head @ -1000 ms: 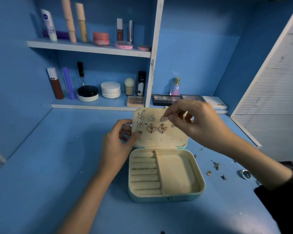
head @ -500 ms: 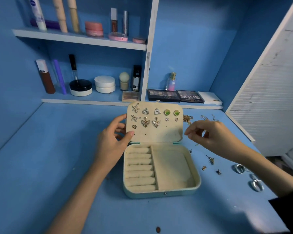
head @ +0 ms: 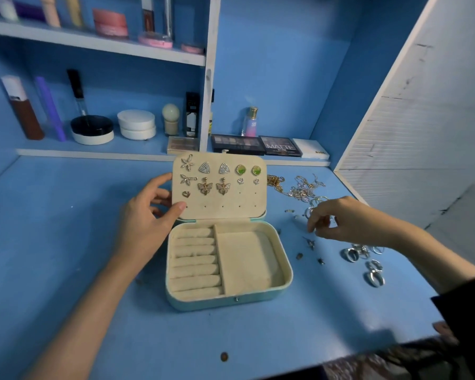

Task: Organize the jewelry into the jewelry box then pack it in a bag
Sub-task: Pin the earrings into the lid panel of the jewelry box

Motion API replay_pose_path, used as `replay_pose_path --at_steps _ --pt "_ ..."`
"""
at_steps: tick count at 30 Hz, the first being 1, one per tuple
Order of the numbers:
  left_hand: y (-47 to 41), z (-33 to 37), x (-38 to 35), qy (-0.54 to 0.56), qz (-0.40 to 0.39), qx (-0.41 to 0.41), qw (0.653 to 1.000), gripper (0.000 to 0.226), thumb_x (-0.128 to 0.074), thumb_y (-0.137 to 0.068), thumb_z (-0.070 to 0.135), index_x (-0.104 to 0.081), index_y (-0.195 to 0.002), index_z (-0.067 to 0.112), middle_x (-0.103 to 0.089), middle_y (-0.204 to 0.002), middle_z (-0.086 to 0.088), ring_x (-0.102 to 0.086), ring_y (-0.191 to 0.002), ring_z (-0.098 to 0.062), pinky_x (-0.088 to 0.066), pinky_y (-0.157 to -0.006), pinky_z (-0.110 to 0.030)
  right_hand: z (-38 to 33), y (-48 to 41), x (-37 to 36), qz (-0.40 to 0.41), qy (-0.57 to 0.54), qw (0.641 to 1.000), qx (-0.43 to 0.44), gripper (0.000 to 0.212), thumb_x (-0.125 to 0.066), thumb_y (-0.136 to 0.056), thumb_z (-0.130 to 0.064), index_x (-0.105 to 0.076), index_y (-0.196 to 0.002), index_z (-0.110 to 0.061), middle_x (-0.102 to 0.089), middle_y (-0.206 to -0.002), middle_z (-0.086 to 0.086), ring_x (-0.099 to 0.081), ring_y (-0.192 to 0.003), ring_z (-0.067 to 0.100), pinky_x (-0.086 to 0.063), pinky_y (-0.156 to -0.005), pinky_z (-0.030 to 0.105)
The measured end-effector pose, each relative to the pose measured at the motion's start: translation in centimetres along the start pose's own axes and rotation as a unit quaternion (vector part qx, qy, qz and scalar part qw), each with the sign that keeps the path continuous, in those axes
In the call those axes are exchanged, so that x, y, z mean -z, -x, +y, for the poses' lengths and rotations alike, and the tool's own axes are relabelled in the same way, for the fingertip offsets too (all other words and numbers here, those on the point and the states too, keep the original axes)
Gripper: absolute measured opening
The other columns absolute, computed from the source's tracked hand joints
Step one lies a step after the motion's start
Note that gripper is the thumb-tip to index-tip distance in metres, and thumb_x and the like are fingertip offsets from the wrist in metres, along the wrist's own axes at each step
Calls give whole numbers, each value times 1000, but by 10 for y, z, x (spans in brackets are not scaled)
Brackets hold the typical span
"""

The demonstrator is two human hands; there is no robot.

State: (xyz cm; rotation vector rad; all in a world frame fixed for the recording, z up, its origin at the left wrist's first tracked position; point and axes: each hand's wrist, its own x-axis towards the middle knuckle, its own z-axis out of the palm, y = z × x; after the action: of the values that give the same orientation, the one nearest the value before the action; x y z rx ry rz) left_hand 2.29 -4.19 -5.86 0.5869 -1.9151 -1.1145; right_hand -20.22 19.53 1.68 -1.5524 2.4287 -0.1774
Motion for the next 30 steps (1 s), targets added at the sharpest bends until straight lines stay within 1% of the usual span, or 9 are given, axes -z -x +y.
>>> replay_pose_path --at_steps 6,10,12,15,19,23,26,28,30 --pt "-1 -2 1 -7 0 -9 1000 54 -72 -80 7 -50 -112 45 -64 -85 15 -59 -72 1 -48 -67 -10 -4 7 3 -72 2 997 3 22 -65 -80 -14 -66 -79 -35 -65 -78 -14 -56 -72 -2 -38 -65 7" --pt "0 -1 1 -9 -5 -11 1000 52 -71 -81 7 -51 -113 41 -63 -87 14 -59 -74 4 -48 -69 -8 -9 10 4 -129 0 992 -6 12 -72 -77 -25 -66 -79 -34 -64 -75 -14 -58 -71 0 -49 -73 19" --pt "0 -1 0 -12 -3 -11 1000 51 -71 -81 6 -52 -117 37 -63 -88 13 -59 -75 4 -48 -70 -9 -11 12 4 -147 9 989 -19 11 -74 -76 -27 -65 -80 -31 -62 -74 -12 -56 -64 -2 -49 -68 19" --pt "0 -1 0 -10 -2 -10 1000 52 -71 -81 6 -51 -116 39 -63 -89 12 -59 -75 3 -48 -70 -10 -11 11 0 -153 41 987 -27 11 -74 -77 -29 -67 -84 -26 -64 -77 -10 -59 -71 6 -52 -71 28" --pt "0 0 1 -8 -4 -7 1000 50 -71 -81 7 -51 -114 40 -63 -89 10 -59 -75 4 -48 -70 -9 -8 9 -5 -128 30 991 -31 4 -70 -81 -23 -69 -83 -26 -66 -77 -9 -55 -60 -2 -49 -64 19" --pt "0 1 0 -11 -6 -6 1000 50 -71 -81 6 -52 -116 36 -62 -88 11 -58 -73 6 -49 -68 -13 -4 8 -13 -64 -4 998 -18 7 -70 -81 -23 -70 -81 -30 -65 -72 -10 -61 -65 12 -54 -67 34" --pt "0 2 0 -10 -8 -12 1000 52 -70 -81 6 -51 -112 42 -62 -88 12 -59 -74 6 -49 -67 -13 -3 7 -14 -30 -16 999 -6 7 -68 -84 -23 -70 -87 -28 -60 -65 -8 -53 -55 6 -46 -59 19" --pt "0 1 1 -14 -9 -17 1000 56 -71 -81 6 -48 -107 50 -63 -88 12 -59 -74 5 -49 -69 -11 0 7 -10 1 -15 1000 -3 9 -67 -85 -22 -70 -91 -28 -58 -64 -4 -47 -57 6 -39 -59 18" --pt "-1 1 1 -15 -11 -19 1000 58 -71 -81 6 -47 -106 53 -63 -88 12 -59 -75 4 -49 -70 -12 5 7 -4 28 -11 1000 -9 10 -67 -85 -19 -70 -90 -27 -57 -64 -4 -47 -59 4 -38 -60 16"
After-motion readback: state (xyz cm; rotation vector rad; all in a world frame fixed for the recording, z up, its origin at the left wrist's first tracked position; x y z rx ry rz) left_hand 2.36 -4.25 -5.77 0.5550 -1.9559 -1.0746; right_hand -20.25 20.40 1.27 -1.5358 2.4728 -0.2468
